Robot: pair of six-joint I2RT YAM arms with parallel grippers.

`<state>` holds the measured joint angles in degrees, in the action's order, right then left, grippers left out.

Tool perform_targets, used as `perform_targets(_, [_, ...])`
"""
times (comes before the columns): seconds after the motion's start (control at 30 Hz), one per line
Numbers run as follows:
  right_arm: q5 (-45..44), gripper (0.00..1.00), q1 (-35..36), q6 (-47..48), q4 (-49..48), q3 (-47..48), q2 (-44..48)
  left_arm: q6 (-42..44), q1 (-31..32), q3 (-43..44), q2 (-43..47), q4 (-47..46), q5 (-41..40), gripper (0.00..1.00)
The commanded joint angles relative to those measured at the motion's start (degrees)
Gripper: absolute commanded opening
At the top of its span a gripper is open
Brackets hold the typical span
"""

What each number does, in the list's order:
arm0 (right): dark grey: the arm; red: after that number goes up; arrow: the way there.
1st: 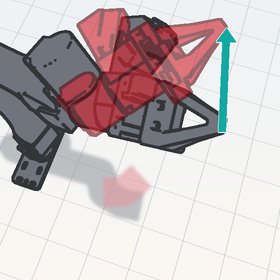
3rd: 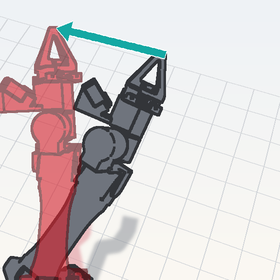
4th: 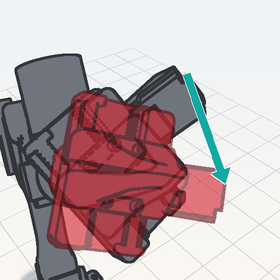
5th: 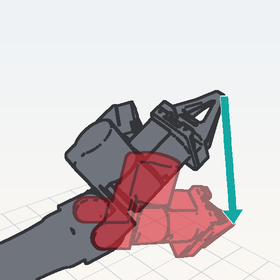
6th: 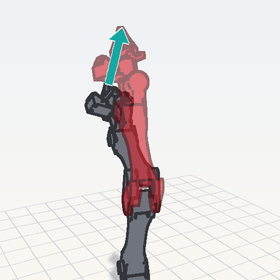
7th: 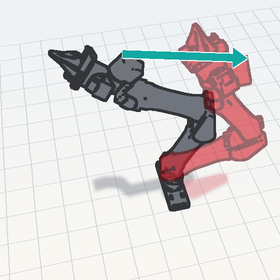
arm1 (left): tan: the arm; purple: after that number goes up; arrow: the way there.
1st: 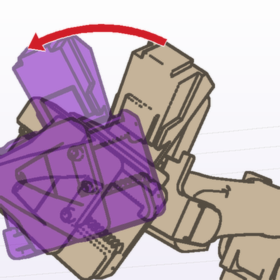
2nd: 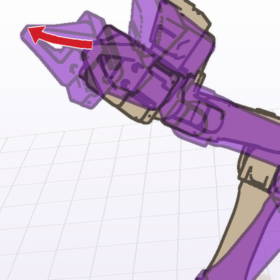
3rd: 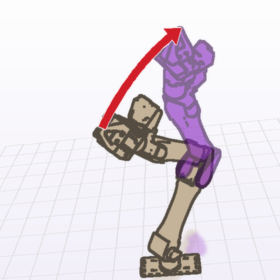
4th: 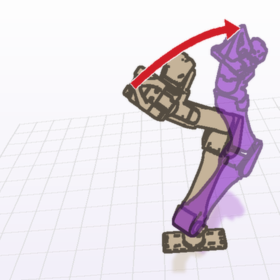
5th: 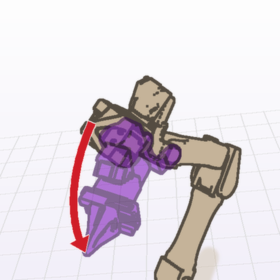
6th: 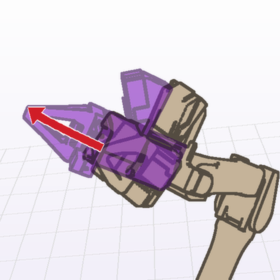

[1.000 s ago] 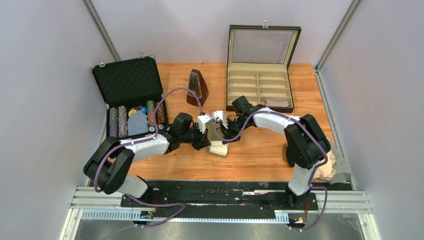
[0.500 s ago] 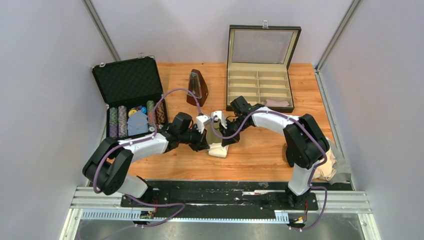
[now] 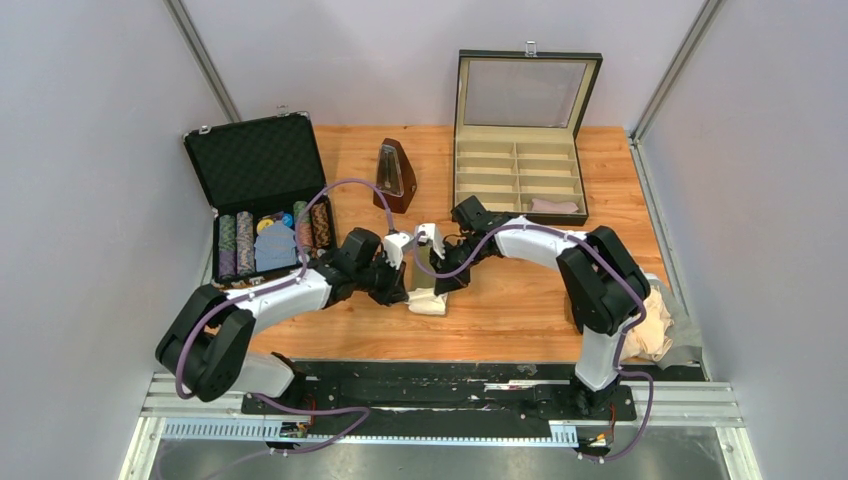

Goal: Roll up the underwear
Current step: Roll the underwear to the center of the board.

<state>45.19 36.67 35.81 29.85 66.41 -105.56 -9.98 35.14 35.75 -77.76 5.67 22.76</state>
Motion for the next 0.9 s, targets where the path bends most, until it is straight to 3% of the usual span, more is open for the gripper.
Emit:
perform_targets(0.0, [-0.72,0.00,2.66,1.45,-2.52,1.34,-1.70,2.02,-0.13,0.74,-3.46,-3.65,-2.95,0.00])
perform_targets(0.37, [-1.50,0.00,2.66,-1.01,-1.71,-0.71,-0.11,1.89,-0.15,3.34,-8.09,-7.17,-0.93,0.00])
perform_targets(0.5, [-1.16,0.00,2.71,-2.80,-2.24,-0.54,-0.87,0.30,-0.15,3.22,-7.92,-9.16,1.42,0.21])
perform_targets(0.57, [-0.95,0.01,2.75,-3.58,-2.67,0.15,-1.48,-0.64,-0.15,3.80,-7.44,-9.42,2.09,0.37])
perform_targets(0.63, [-0.68,0.02,2.70,-4.10,-2.78,1.15,-2.09,-0.96,-0.14,4.96,-6.47,-7.39,1.39,0.45])
perform_targets(0.87, [-0.44,0.05,2.65,-4.94,-2.69,2.33,-2.40,1.14,-0.28,5.05,1.95,0.86,-0.13,0.51])
